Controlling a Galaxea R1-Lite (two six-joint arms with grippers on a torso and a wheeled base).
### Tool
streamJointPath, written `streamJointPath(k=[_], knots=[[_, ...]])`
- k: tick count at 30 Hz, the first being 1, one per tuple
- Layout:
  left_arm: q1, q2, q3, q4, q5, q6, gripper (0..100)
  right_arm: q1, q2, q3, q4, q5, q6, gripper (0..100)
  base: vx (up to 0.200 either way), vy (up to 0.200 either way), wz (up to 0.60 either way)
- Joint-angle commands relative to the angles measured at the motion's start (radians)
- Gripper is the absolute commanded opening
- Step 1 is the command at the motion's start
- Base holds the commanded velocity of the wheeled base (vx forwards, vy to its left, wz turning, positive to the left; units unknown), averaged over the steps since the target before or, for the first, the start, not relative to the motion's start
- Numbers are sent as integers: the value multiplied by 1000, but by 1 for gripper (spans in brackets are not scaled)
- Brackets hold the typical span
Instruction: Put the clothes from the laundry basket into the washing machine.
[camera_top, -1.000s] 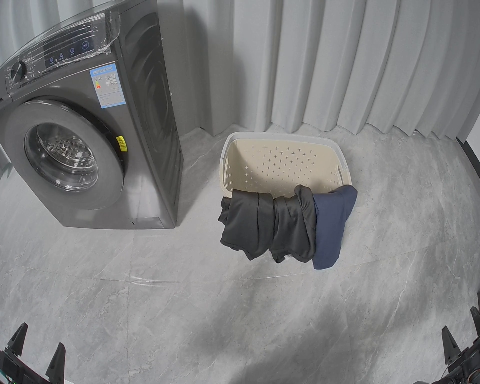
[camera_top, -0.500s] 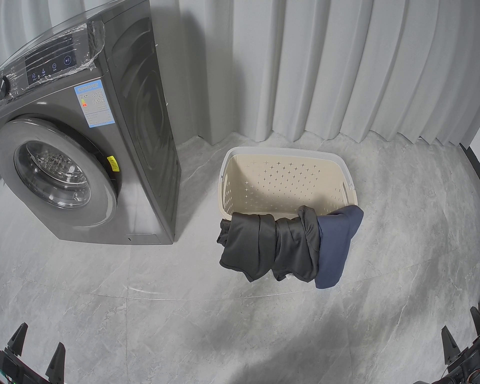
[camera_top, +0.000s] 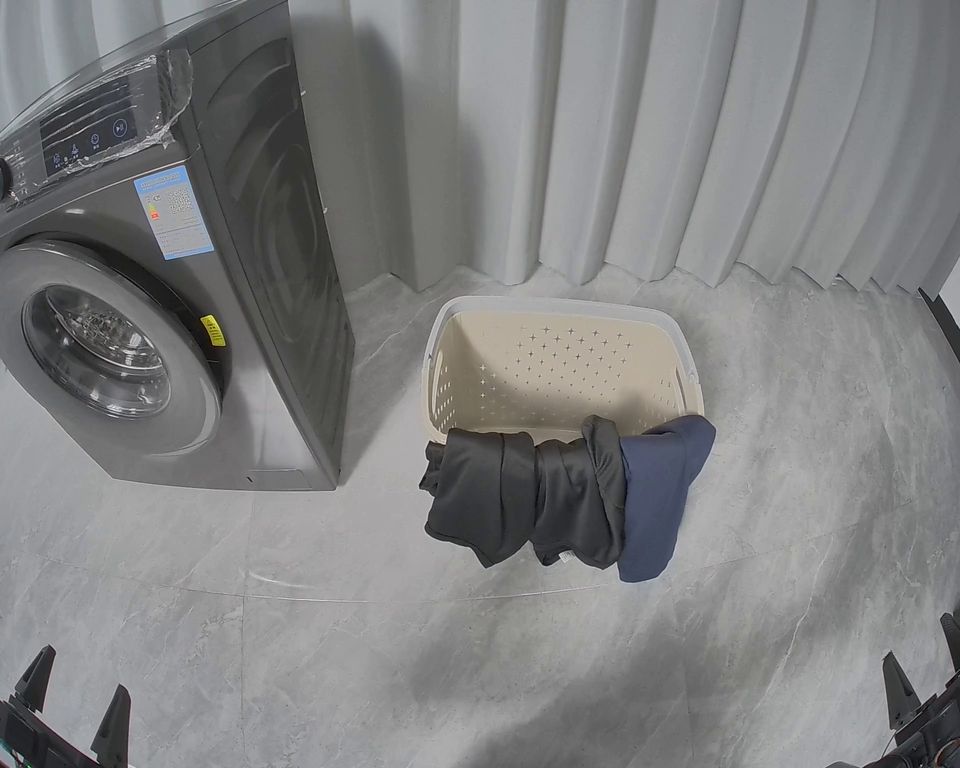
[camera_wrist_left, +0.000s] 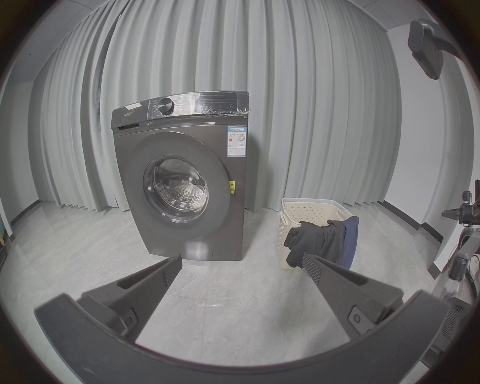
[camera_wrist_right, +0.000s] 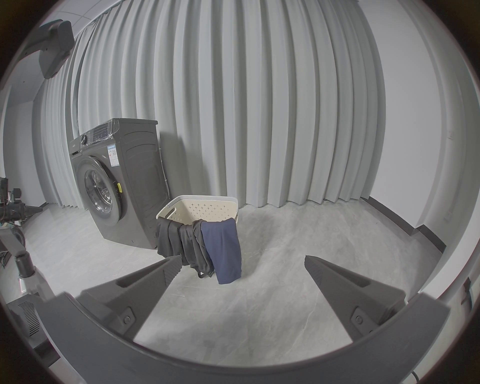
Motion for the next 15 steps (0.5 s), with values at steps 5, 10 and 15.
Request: streamJointPath(k=[5,10,15], knots=[[0,-15,16,0,0,0,100,0,-16,16,0,0,-1,100,0,0,0],[0,-15,16,0,0,0,100,0,-16,16,0,0,0,100,40,0,0],[0,-15,16,0,0,0,100,0,-16,16,0,0,-1,100,200,0,0]])
